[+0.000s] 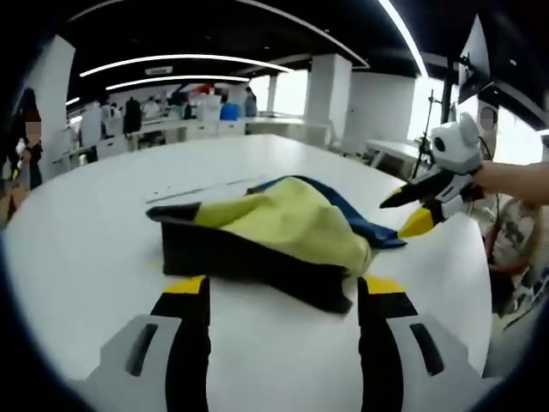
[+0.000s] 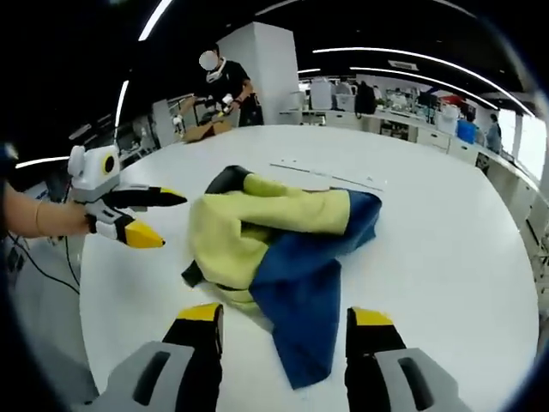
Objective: Fold the garment on the visible template until the final outline fits inside the template.
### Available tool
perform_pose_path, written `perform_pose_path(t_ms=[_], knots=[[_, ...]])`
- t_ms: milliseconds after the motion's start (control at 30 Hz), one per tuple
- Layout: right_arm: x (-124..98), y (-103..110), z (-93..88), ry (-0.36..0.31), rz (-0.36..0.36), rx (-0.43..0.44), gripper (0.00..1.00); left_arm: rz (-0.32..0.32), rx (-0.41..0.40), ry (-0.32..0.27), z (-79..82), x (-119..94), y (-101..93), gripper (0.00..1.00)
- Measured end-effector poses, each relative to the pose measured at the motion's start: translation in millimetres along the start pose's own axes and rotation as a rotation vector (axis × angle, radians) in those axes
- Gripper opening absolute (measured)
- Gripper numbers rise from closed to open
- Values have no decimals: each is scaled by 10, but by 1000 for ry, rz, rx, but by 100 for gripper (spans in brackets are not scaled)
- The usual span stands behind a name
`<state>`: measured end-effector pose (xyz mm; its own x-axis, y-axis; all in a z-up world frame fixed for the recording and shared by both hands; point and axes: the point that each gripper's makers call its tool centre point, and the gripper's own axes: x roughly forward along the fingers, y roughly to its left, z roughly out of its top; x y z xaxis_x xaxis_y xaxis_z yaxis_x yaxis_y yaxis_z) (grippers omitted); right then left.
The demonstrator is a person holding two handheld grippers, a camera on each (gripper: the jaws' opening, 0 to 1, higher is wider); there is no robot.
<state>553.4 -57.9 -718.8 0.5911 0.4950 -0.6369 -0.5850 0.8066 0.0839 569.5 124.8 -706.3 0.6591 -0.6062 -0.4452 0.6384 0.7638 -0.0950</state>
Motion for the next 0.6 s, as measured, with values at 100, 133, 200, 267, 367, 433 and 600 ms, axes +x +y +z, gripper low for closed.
perform_pose_path(t_ms=[100,133,200,267,367,433,600], knots=[[1,-37,-88,14,-24,-27,47,4,12,24,-75,47,-35,58],[5,-38,-110,17,-24,-31,46,5,23,28,-95,64,-57,57],[4,-54,-157,24,-32,-34,41,7,30,32,-112,86,-82,54],[4,-78,-185,26,-47,-52,37,3,21,39,-132,127,-107,52],[26,-101,-214,32,-66,-76,32,-18,17,58,-200,201,-149,47],[49,-97,-219,33,-76,-102,27,-29,2,75,-251,244,-182,44],[109,-44,-196,10,-91,-136,21,-45,7,86,-284,318,-258,40]])
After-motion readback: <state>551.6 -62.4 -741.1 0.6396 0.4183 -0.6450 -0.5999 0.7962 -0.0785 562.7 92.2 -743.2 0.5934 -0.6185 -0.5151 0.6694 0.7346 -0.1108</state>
